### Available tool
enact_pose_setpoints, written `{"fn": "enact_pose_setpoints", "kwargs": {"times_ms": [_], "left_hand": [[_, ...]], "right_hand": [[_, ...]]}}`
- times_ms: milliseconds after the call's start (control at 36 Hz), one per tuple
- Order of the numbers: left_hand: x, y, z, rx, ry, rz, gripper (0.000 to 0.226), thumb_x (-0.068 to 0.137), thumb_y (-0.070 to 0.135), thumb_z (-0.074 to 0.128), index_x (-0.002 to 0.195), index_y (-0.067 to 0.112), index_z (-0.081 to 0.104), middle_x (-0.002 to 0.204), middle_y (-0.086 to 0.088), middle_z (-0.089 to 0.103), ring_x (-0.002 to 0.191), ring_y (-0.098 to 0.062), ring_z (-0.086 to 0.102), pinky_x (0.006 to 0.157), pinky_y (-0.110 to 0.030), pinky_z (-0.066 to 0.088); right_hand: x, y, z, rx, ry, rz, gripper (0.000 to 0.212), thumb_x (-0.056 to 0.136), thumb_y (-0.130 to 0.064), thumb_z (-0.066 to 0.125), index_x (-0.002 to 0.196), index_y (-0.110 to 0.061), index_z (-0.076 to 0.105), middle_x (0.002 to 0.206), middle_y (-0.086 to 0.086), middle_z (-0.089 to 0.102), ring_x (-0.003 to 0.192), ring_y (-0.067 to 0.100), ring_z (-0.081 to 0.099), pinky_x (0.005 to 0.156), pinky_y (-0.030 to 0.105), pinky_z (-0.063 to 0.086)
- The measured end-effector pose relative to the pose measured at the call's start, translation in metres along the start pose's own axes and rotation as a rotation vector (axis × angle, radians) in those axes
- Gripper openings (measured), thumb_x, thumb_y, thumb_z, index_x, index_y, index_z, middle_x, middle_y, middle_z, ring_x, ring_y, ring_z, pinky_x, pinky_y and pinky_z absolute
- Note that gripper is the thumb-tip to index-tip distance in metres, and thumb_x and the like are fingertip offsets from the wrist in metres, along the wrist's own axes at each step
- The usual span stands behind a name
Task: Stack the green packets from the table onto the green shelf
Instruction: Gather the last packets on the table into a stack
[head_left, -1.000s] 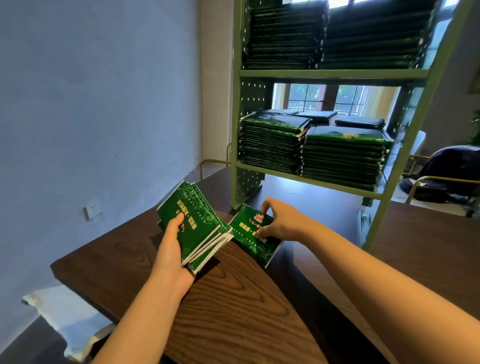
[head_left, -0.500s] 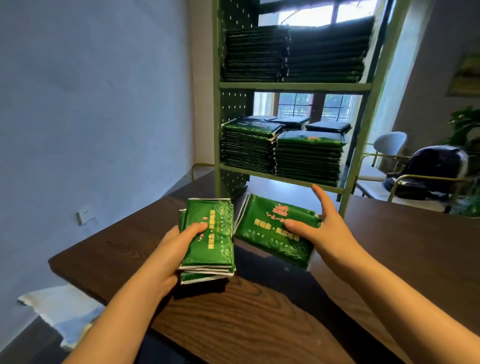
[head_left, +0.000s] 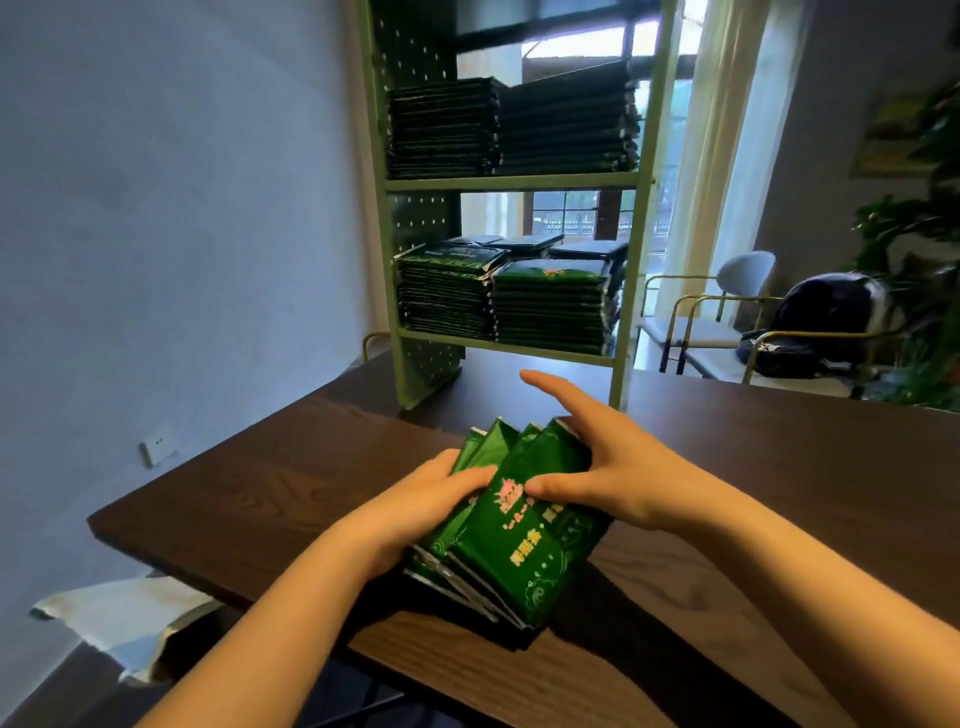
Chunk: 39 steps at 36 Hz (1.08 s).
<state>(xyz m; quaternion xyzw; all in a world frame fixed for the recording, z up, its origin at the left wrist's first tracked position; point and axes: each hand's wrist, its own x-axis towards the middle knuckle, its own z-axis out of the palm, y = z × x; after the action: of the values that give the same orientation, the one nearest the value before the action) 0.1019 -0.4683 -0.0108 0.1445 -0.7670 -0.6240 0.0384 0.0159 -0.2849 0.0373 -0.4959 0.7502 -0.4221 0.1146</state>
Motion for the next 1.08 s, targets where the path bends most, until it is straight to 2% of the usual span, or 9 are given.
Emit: {"fn": "enact_pose_setpoints", "kwargs": {"times_ms": [139, 222, 333, 444, 528, 611, 833, 944, 1083], "left_hand": [[-0.006, 0.005, 0.019, -0.102, -0.086, 0.066, 0.075, 0.065, 0.065, 0.067, 0.126, 0.022, 0.058, 0.122, -0.005, 0.067, 0.11, -0.021, 0.066, 0.1, -0.043, 0.049], [-0.007, 0.003, 0.026, -0.017, -0.102, 0.14, 0.053, 0.074, 0.032, 0.082, 0.117, 0.023, 0.053, 0.108, -0.002, 0.069, 0.091, -0.01, 0.071, 0.077, -0.025, 0.056], [-0.007, 0.003, 0.029, 0.053, -0.037, 0.23, 0.059, 0.074, 0.016, 0.082, 0.122, 0.02, 0.049, 0.114, -0.004, 0.066, 0.098, -0.012, 0.068, 0.08, -0.024, 0.056], [-0.009, 0.0, 0.033, 0.024, 0.087, 0.359, 0.068, 0.057, 0.034, 0.08, 0.117, 0.026, 0.05, 0.113, -0.001, 0.067, 0.099, -0.009, 0.068, 0.082, -0.023, 0.055], [-0.011, -0.007, 0.041, -0.048, 0.174, 0.451, 0.072, 0.053, 0.039, 0.078, 0.117, 0.026, 0.049, 0.112, -0.001, 0.066, 0.098, -0.006, 0.067, 0.077, -0.019, 0.053], [-0.014, -0.012, 0.05, -0.026, 0.161, 0.479, 0.073, 0.055, 0.038, 0.077, 0.121, 0.024, 0.047, 0.114, 0.003, 0.063, 0.101, -0.002, 0.065, 0.08, -0.017, 0.051], [-0.019, -0.016, 0.053, -0.098, 0.127, 0.408, 0.096, 0.049, 0.035, 0.081, 0.133, 0.026, 0.035, 0.125, 0.007, 0.059, 0.107, 0.005, 0.061, 0.082, -0.013, 0.05], [-0.025, -0.016, 0.062, -0.179, 0.15, 0.424, 0.086, 0.053, 0.019, 0.081, 0.127, 0.025, 0.038, 0.122, 0.003, 0.06, 0.102, 0.002, 0.065, 0.077, -0.015, 0.051], [-0.025, -0.019, 0.078, -0.296, 0.188, 0.453, 0.09, 0.05, 0.018, 0.083, 0.127, 0.024, 0.038, 0.12, -0.005, 0.062, 0.103, -0.007, 0.067, 0.081, -0.022, 0.054]], "right_hand": [[-0.004, -0.004, -0.002, -0.175, 0.033, -0.054, 0.094, 0.081, -0.02, 0.074, 0.145, -0.048, 0.012, 0.11, 0.004, 0.063, 0.105, 0.012, 0.06, 0.09, 0.025, 0.05], [-0.004, 0.0, -0.004, -0.192, 0.061, -0.083, 0.096, 0.081, -0.019, 0.075, 0.147, -0.045, 0.01, 0.1, -0.002, 0.06, 0.089, 0.005, 0.062, 0.077, 0.017, 0.052], [-0.005, 0.01, -0.003, -0.284, 0.269, -0.152, 0.086, 0.082, -0.027, 0.073, 0.147, -0.037, 0.019, 0.107, -0.012, 0.047, 0.091, -0.009, 0.043, 0.074, 0.008, 0.037], [-0.015, 0.02, -0.005, 0.096, 0.594, -0.097, 0.048, 0.091, -0.027, 0.06, 0.134, -0.033, 0.039, 0.117, -0.009, 0.05, 0.105, -0.001, 0.047, 0.082, 0.007, 0.039], [-0.023, 0.027, 0.007, 0.649, 0.444, 0.176, 0.039, 0.094, -0.042, 0.047, 0.129, -0.024, 0.049, 0.125, 0.001, 0.057, 0.115, 0.017, 0.055, 0.094, 0.03, 0.044], [-0.029, 0.03, 0.026, 0.983, 0.33, 0.273, 0.05, 0.088, -0.057, 0.038, 0.118, -0.022, 0.059, 0.104, 0.007, 0.065, 0.095, 0.02, 0.063, 0.082, 0.032, 0.046], [-0.023, 0.024, 0.045, 0.987, 0.483, 0.249, 0.07, 0.072, -0.065, 0.039, 0.122, -0.018, 0.057, 0.109, 0.01, 0.069, 0.099, 0.023, 0.067, 0.083, 0.036, 0.053], [-0.023, 0.021, 0.046, 1.0, 0.435, 0.187, 0.038, 0.095, -0.049, 0.032, 0.094, -0.025, 0.062, 0.076, -0.003, 0.072, 0.068, 0.008, 0.068, 0.061, 0.02, 0.055], [-0.024, 0.016, 0.062, 0.975, 0.495, 0.159, 0.049, 0.089, -0.047, 0.052, 0.112, -0.004, 0.058, 0.109, 0.021, 0.065, 0.096, 0.028, 0.065, 0.085, 0.038, 0.053]]}}
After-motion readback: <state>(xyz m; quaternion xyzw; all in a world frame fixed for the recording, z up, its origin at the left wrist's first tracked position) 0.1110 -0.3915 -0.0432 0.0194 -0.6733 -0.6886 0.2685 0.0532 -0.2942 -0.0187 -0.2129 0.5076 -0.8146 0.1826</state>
